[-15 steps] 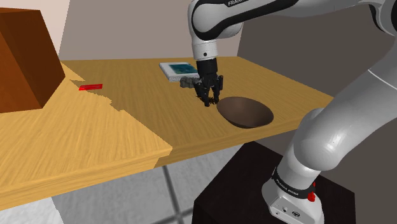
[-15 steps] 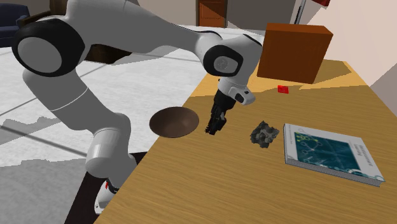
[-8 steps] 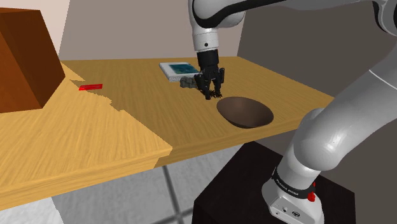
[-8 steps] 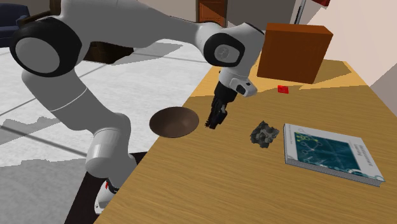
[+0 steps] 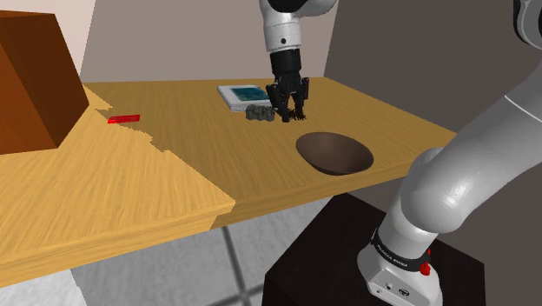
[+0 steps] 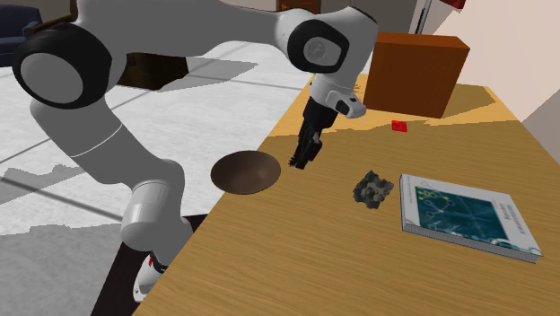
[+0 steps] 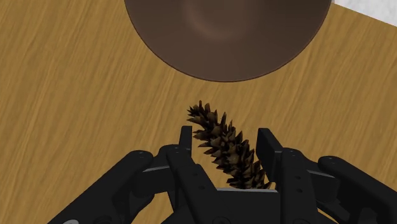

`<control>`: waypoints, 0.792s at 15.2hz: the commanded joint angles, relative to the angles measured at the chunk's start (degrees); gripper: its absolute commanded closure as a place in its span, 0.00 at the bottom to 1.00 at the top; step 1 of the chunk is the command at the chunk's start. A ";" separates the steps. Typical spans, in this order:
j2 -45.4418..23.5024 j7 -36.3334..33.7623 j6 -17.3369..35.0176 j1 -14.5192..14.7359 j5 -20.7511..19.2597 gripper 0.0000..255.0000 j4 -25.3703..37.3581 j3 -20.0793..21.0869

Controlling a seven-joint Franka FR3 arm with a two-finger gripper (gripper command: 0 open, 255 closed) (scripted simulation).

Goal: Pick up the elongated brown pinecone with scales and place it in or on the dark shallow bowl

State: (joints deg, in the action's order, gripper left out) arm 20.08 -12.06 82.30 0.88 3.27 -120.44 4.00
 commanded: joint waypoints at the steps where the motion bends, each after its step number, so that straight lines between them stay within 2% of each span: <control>1: -0.11 0.00 -1.50 -0.04 -0.05 1.00 1.58 -0.06; 8: -0.74 -0.20 -6.71 -0.07 -0.09 1.00 7.43 -0.16; 12: 8.22 -0.83 -8.19 0.43 0.81 1.00 -0.01 0.18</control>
State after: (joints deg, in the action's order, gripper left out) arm 26.08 -12.71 74.50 1.17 3.84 -118.58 4.08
